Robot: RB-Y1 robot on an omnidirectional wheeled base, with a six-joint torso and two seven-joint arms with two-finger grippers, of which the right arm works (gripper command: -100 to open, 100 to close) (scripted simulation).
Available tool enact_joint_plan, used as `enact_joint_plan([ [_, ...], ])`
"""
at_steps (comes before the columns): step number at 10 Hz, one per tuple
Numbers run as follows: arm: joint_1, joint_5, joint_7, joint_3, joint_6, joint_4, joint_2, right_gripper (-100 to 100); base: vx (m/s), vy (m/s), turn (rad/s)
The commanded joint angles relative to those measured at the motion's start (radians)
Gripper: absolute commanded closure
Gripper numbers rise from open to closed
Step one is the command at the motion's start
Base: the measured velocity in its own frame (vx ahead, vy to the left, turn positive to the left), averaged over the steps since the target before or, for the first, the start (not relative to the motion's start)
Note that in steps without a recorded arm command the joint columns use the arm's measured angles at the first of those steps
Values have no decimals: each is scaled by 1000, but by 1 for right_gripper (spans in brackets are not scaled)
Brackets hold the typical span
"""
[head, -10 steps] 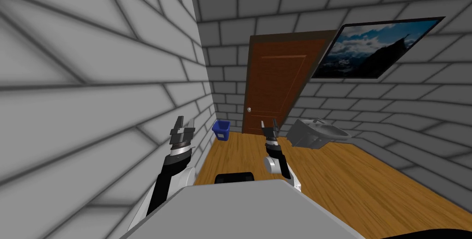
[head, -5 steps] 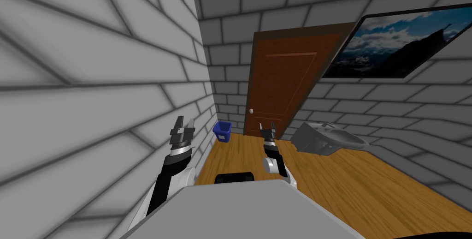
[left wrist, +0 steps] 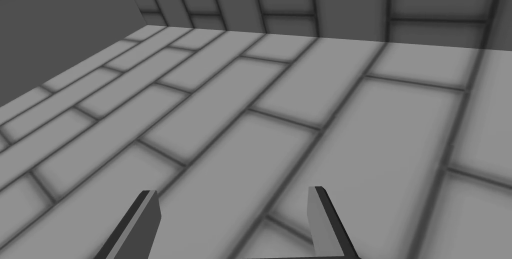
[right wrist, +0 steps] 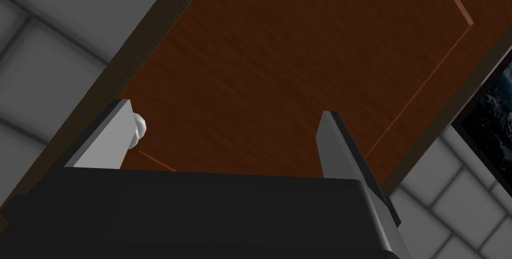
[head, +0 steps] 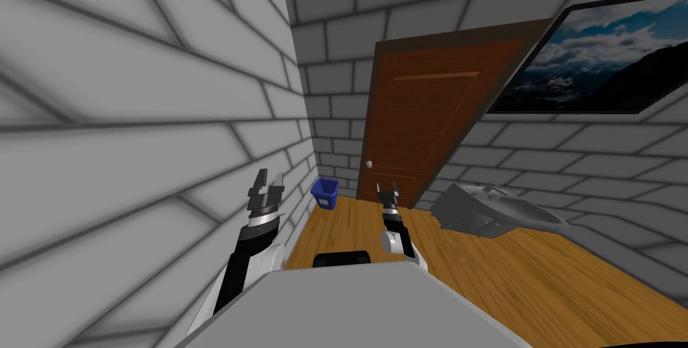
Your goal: Pull the door open
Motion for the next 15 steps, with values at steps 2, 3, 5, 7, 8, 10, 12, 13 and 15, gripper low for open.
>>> enact_joint_plan([
  [2,-22,-51,-62,12,-11,68,-13,-100,92,-32,64],
  [3,-30,-69,-84,17,-16,95,-17,-100,106,-13,70],
  [5,-44,-105,-126,29,-27,147,-24,-100,91,-19,59],
  [7,-59,-140,-169,40,-38,199,-31,-100,103,-30,64],
  [8,-67,-158,-190,46,-43,225,-34,-100,94,-11,88],
  [10,-81,-192,-230,56,-53,275,-41,-100,93,-10,61],
  [12,-95,-225,-270,67,-63,324,-47,-100,95,-36,64],
  [13,-101,-242,-290,72,-68,348,-51,-100,92,-39,51],
  [15,-114,-272,-327,82,-78,393,-57,-100,104,-28,56],
])
